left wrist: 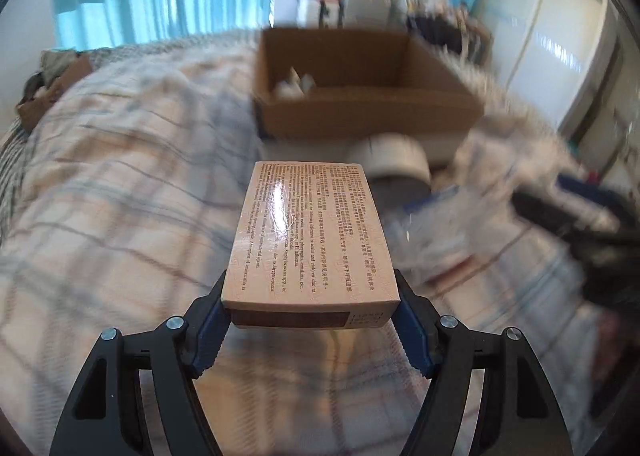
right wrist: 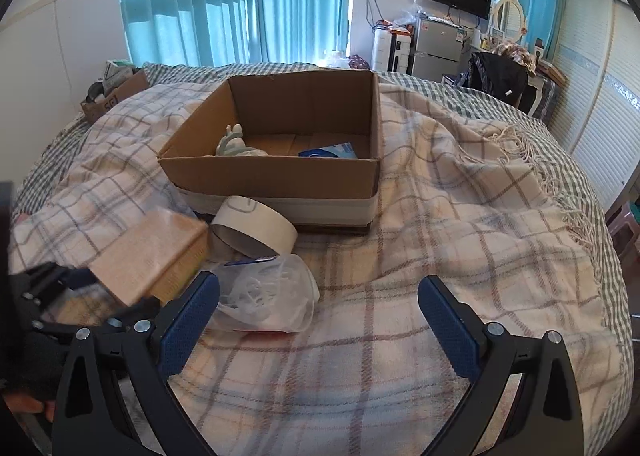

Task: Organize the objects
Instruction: 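Grasp the wooden-looking box with the left tool while the right approaches the clear jar, then grasp the clear jar with the right tool and place both items in the box, then grasp the tape roll with the left tool while the right grasps the earbud case, then lower the tape roll and earbud case into the box and open both tools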

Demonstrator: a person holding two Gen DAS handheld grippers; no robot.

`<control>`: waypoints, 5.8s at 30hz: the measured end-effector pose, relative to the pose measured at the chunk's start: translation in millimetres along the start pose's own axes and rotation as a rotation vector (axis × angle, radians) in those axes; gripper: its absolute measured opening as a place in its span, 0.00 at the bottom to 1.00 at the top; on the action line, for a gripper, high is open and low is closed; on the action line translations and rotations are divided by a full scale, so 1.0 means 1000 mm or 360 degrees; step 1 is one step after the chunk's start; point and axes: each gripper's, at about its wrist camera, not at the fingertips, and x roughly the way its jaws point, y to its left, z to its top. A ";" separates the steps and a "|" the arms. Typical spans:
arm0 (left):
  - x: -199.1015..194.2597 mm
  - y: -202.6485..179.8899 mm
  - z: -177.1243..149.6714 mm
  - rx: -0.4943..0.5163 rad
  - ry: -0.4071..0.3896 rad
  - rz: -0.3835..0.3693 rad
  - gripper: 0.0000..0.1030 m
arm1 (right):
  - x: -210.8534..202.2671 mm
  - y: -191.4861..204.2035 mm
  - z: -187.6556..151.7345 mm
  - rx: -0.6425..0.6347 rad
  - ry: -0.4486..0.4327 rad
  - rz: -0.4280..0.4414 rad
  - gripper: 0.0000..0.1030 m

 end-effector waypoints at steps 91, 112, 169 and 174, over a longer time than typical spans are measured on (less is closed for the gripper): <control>-0.017 -0.011 0.129 0.0029 -0.0281 0.0025 1.00 | -0.054 -0.055 0.134 -0.0021 -0.0319 0.0008 0.89; 0.089 -0.054 0.024 0.0152 0.0161 -0.0130 1.00 | 0.069 -0.072 0.024 0.0115 0.0073 -0.0005 0.89; -0.034 -0.028 0.096 0.0163 -0.0289 -0.0071 0.78 | -0.043 0.011 0.063 -0.0251 -0.0153 0.0091 0.49; -0.040 -0.035 0.148 0.0189 -0.0373 -0.0071 0.78 | -0.056 -0.003 0.114 -0.0253 -0.0269 0.0063 0.49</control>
